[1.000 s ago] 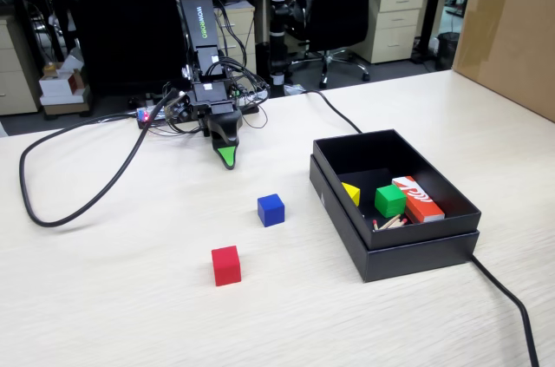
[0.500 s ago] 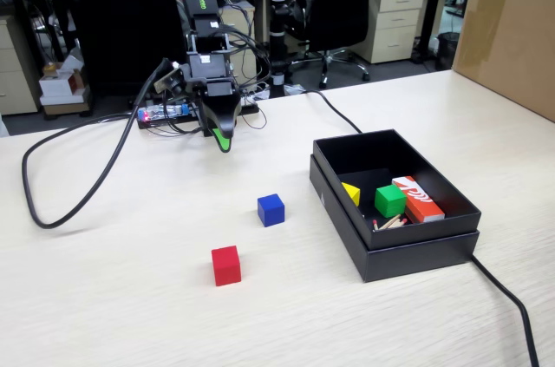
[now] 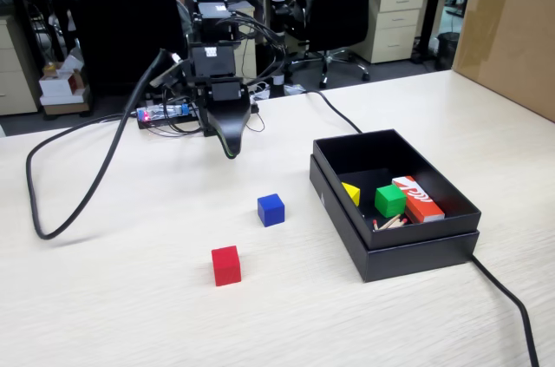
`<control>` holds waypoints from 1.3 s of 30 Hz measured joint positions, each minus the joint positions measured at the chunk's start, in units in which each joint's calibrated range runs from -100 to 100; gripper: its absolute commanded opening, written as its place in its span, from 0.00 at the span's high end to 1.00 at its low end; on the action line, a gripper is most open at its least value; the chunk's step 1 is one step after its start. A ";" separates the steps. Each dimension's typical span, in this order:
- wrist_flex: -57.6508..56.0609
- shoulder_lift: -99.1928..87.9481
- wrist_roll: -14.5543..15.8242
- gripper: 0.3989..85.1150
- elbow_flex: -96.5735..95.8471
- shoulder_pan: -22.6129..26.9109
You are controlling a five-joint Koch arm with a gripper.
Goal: Put the red cube on top of the blue cube
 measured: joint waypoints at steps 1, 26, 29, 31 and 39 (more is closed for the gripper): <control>-0.85 3.37 0.05 0.49 2.46 -0.15; -3.56 55.28 -0.44 0.49 37.70 -3.17; -3.56 58.12 -0.44 0.49 40.26 -3.22; -3.56 58.90 -0.44 0.49 41.72 -3.27; -3.56 62.78 -0.44 0.49 42.36 -3.17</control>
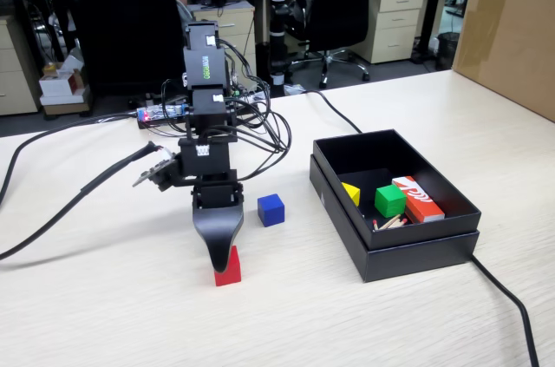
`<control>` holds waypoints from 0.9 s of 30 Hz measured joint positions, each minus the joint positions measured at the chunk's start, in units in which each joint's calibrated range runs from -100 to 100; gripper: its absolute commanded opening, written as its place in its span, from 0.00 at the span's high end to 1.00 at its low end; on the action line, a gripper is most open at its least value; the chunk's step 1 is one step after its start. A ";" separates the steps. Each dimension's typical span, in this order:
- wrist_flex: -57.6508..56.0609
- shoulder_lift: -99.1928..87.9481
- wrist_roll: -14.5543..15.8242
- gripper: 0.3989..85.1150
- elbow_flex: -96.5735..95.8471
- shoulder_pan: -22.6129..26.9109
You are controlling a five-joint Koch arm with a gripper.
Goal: Put the red cube on top of the blue cube
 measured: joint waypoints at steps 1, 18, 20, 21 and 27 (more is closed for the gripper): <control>0.00 0.26 0.00 0.49 0.00 0.00; 2.56 2.85 -1.76 0.51 1.83 0.10; 2.71 2.85 -2.49 0.55 1.83 0.20; 2.71 2.85 -2.83 0.56 1.83 0.24; 2.71 2.85 -3.52 0.59 1.83 0.29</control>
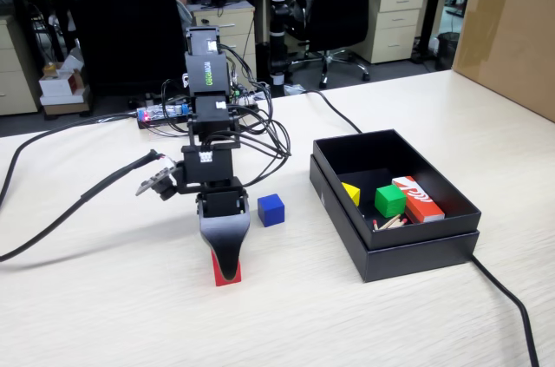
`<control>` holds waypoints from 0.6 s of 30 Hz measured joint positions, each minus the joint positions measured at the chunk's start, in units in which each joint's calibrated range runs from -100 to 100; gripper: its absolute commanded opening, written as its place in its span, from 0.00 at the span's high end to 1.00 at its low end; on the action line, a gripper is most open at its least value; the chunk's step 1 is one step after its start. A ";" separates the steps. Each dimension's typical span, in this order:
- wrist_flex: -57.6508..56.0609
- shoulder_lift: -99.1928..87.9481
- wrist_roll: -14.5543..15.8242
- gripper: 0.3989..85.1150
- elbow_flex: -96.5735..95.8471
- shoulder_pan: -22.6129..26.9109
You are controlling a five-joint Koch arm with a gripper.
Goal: Put the red cube on top of the blue cube
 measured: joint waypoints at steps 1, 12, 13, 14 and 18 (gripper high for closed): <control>0.00 0.13 0.00 0.59 0.00 0.00; 2.63 0.26 0.49 0.80 0.27 0.00; 3.25 0.39 0.54 0.80 0.27 0.05; 3.72 0.39 0.54 0.80 0.09 0.05; 3.87 0.65 0.59 0.88 0.00 0.05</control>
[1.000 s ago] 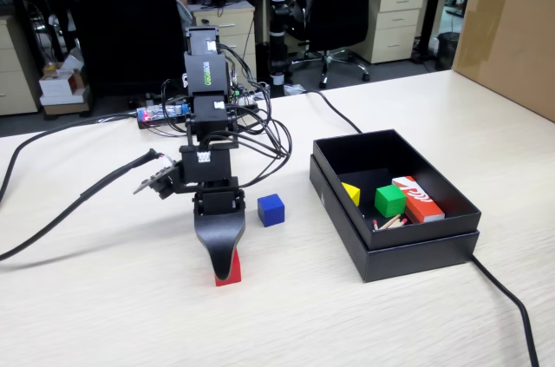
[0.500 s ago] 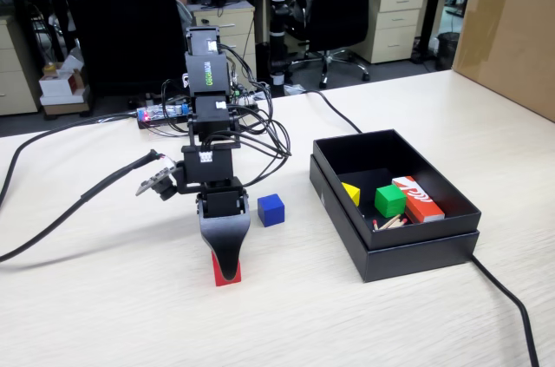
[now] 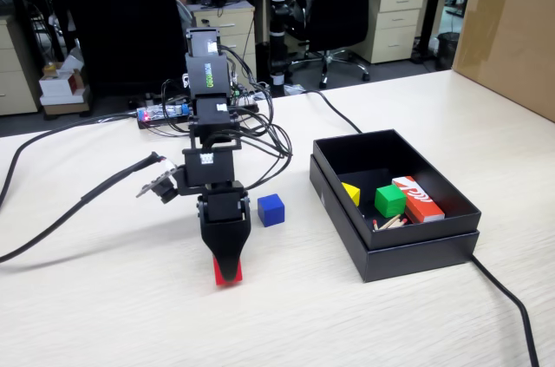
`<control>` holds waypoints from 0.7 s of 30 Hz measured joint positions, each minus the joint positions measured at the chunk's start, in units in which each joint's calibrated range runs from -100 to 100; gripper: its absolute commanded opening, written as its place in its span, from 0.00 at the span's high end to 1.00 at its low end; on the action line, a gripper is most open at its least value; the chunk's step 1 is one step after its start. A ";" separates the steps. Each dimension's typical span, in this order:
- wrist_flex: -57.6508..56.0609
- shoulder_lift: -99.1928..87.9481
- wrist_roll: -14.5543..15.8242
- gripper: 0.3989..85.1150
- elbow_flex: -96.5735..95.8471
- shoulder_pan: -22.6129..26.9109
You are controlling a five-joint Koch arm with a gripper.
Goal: Put the red cube on top of the blue cube
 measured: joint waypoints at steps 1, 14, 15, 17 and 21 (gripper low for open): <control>0.00 0.00 0.00 0.90 0.00 0.00; -0.93 -4.27 -0.05 0.98 -3.74 -0.20; -2.09 -9.84 -0.05 0.98 -8.76 -0.20; -2.17 -12.94 0.00 0.98 -11.41 -0.15; -3.72 -25.11 0.44 0.98 -16.43 0.44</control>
